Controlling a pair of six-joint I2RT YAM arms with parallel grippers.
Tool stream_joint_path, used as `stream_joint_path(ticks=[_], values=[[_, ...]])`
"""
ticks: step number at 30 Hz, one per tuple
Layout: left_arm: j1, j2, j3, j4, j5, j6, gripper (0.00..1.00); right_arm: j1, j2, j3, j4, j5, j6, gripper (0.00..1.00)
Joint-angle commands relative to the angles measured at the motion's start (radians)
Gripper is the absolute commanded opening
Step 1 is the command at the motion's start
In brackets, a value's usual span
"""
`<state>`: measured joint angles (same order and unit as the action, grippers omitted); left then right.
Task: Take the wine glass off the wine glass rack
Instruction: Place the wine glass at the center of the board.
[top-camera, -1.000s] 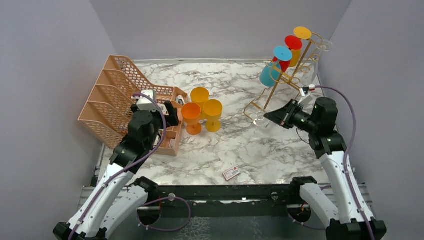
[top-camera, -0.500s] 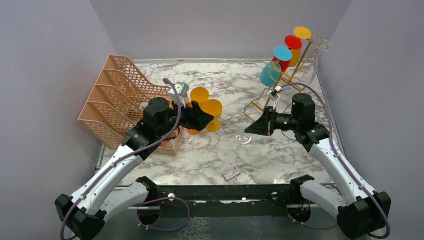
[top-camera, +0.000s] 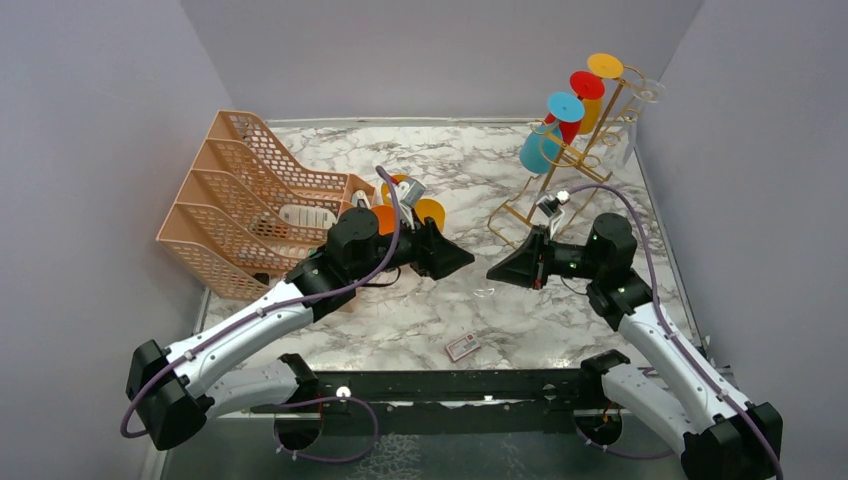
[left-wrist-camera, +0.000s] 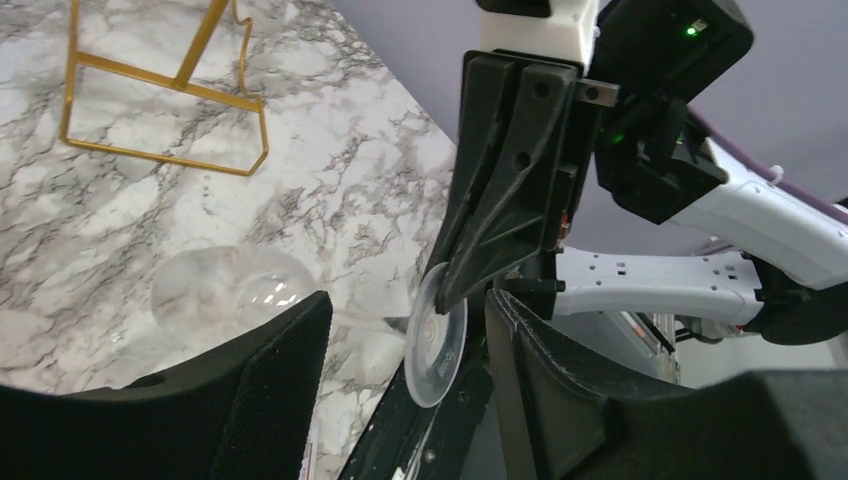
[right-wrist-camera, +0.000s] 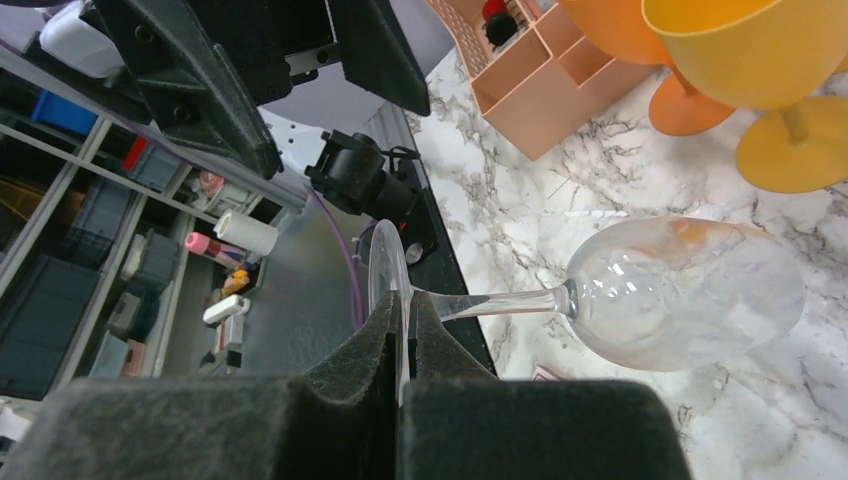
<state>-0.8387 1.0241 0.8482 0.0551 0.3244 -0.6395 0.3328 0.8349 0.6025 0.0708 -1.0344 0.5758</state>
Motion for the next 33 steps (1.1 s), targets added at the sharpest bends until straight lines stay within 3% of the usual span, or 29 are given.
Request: stream_joint_path(ticks=[1, 9, 16, 20, 23, 25, 29, 33], values=[[-0.039, 0.026, -0.012, 0.118, 0.052, -0.043, 0.59, 0.005, -0.029, -0.049, 0.242, -0.041, 0.134, 0.01], [-0.080, 0.023, -0.073, 0.143, 0.052, -0.046, 0.50, 0.005, -0.015, -0.051, 0.242, -0.028, 0.140, 0.01], [-0.126, 0.010, -0.075, 0.142, -0.018, -0.051, 0.28, 0.004, 0.062, -0.060, 0.415, -0.110, 0.283, 0.01], [-0.126, 0.007, -0.063, 0.073, -0.051, -0.020, 0.01, 0.004, 0.083, -0.022, 0.327, -0.114, 0.196, 0.01], [-0.126, 0.004, -0.061, 0.046, -0.046, -0.007, 0.00, 0.005, 0.081, 0.001, 0.287, -0.120, 0.161, 0.02], [-0.127, -0.008, -0.073, 0.057, -0.046, -0.013, 0.00, 0.004, 0.075, 0.007, 0.264, -0.131, 0.147, 0.09], [-0.127, -0.041, -0.091, 0.077, -0.059, -0.021, 0.00, 0.005, 0.067, 0.023, 0.129, -0.127, 0.044, 0.35], [-0.127, -0.085, -0.130, 0.096, -0.077, -0.035, 0.00, 0.006, 0.090, 0.001, 0.090, -0.186, 0.055, 0.48]])
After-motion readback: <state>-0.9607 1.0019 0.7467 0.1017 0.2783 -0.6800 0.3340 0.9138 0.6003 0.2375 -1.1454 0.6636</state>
